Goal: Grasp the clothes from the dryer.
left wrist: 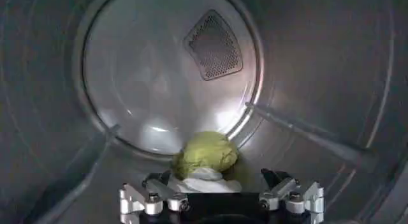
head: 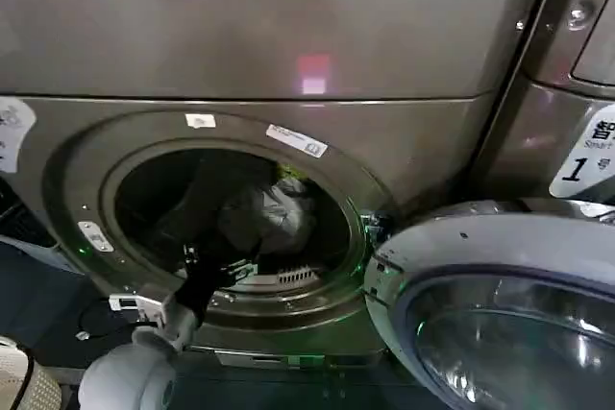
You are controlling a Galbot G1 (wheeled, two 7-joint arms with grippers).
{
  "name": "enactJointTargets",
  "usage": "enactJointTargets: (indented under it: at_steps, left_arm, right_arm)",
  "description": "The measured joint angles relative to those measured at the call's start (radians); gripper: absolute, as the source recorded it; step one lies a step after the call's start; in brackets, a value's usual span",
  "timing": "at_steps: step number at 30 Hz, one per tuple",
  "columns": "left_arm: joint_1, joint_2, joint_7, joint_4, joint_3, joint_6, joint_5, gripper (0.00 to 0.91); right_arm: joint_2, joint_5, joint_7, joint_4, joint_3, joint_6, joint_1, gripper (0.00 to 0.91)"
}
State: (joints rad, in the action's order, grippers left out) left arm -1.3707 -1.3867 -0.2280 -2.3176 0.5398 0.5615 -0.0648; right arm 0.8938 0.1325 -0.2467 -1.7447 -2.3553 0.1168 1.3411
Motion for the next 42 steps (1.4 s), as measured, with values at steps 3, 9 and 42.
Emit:
enactJointTargets:
  at_steps: [3, 9, 42]
  left_arm:
    - [0.013, 0.01, -0.017, 0.023, -0.01, -0.049, -0.113, 0.907]
    - [0.07, 0.035, -0.05, 0.087, -0.035, -0.157, -0.382, 0.907]
    - [0.66, -0.087, -0.909, 0.578, -0.102, -0.517, -1.046, 0.907]
  right_arm:
    - [0.001, -0.004, 0.003, -0.007, -0.014, 0.005, 0.012, 0.907]
    - [0.009, -0.011, 0.011, -0.026, -0.042, 0.006, 0.038, 0.907]
    - [0.06, -0.027, 0.037, -0.111, -0.147, 0.022, 0.169, 0.907]
